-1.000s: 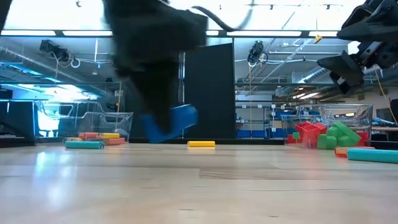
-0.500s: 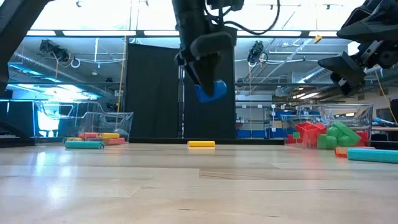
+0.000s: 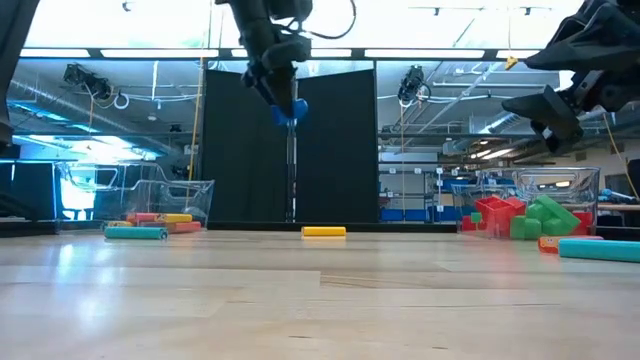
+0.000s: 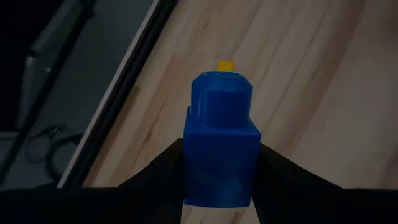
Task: Sort blocks by size
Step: Put the blue 1 stud game piece into the bottom transparent bin
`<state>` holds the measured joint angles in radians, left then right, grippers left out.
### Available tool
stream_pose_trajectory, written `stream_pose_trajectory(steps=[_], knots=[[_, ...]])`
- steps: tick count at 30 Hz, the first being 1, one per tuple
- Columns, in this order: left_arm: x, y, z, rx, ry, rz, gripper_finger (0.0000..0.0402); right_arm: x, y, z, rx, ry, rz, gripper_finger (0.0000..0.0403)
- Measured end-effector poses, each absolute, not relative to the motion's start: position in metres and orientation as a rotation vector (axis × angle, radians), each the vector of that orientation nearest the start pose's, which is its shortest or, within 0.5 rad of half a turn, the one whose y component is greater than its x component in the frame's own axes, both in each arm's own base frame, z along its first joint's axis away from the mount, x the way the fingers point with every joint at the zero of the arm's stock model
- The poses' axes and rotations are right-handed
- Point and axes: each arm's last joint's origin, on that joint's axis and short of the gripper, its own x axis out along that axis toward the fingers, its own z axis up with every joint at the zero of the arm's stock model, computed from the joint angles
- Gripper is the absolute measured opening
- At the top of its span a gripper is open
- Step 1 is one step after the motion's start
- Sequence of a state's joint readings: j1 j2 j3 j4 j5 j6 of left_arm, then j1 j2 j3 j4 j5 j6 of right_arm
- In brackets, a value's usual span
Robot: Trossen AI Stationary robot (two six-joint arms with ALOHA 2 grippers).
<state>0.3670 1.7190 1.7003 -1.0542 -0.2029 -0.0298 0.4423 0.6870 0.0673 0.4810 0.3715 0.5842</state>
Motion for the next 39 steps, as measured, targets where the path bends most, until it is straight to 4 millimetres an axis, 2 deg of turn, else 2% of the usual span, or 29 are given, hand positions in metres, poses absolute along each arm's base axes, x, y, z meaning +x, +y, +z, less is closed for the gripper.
stream_pose_trajectory(steps=[5,12,21,29,35,39], knots=[[0.316,0.132,0.346,-0.086,1.008,0.476,0.0144,0.135,0.052,0.165,0.53,0.138,0.031,0.0246],[0.333,0.113,0.354,0.001,0.889,0.364,0.0144,0.135,0.052,0.167,0.539,0.118,0.037,0.0243],[0.355,0.077,0.366,0.054,0.709,0.276,0.0145,0.135,0.052,0.172,0.587,0.071,0.051,0.0245],[0.366,0.048,0.372,-0.09,0.596,0.263,0.0145,0.136,0.052,0.176,0.605,0.033,0.061,0.0246],[0.386,0.015,0.368,-0.173,0.495,0.269,0.0145,0.135,0.048,0.193,0.654,-0.143,0.072,0.0243],[0.407,-0.013,0.354,-0.209,0.439,0.245,0.0145,0.135,0.048,0.208,0.594,-0.228,0.083,0.0243]])
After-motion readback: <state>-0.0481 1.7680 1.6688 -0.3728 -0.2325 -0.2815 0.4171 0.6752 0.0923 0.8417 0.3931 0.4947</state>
